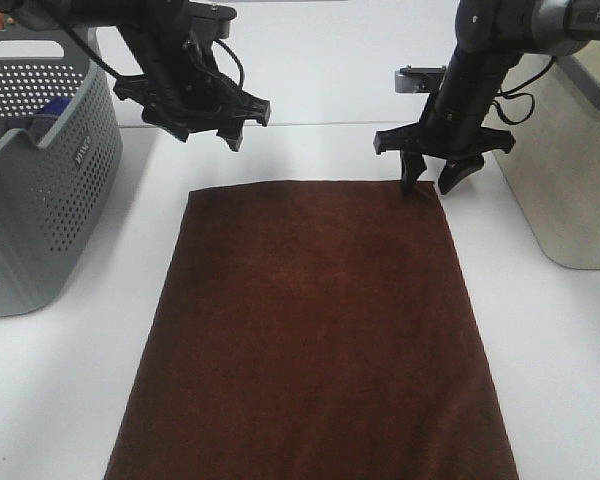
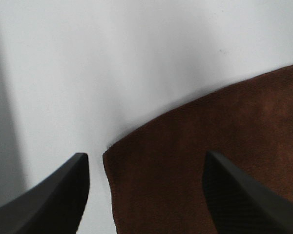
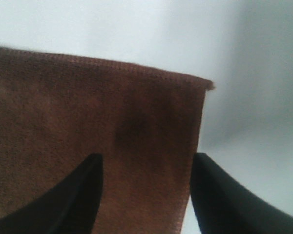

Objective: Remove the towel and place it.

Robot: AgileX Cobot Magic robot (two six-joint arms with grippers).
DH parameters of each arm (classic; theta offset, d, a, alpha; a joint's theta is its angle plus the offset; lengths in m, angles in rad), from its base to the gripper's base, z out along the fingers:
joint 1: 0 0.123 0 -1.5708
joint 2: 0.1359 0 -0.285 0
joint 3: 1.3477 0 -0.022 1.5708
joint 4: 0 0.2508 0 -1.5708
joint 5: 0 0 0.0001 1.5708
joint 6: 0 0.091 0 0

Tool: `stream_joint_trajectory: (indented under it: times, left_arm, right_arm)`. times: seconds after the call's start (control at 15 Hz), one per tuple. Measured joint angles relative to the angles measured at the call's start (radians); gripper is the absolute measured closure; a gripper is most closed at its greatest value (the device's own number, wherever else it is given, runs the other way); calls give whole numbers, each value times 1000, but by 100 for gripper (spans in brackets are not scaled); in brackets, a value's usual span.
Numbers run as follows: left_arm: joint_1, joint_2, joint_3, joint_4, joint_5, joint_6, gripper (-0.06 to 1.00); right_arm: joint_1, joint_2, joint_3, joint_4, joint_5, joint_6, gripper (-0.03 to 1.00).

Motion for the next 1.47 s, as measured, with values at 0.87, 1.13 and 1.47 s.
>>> stream_joint_trajectory:
  times: [0.87, 1.13, 1.47]
  left_arm:
    - [4, 11, -1, 28, 0, -1, 31]
    - [53, 64, -4, 20, -1, -27, 31]
    - [87, 93, -5, -92, 3, -24, 31]
  right_arm:
    - [0, 60, -44, -39, 46, -13, 97]
    - [0, 65, -103, -39, 125, -13, 97]
    - [0, 65, -104, -39, 129, -13, 97]
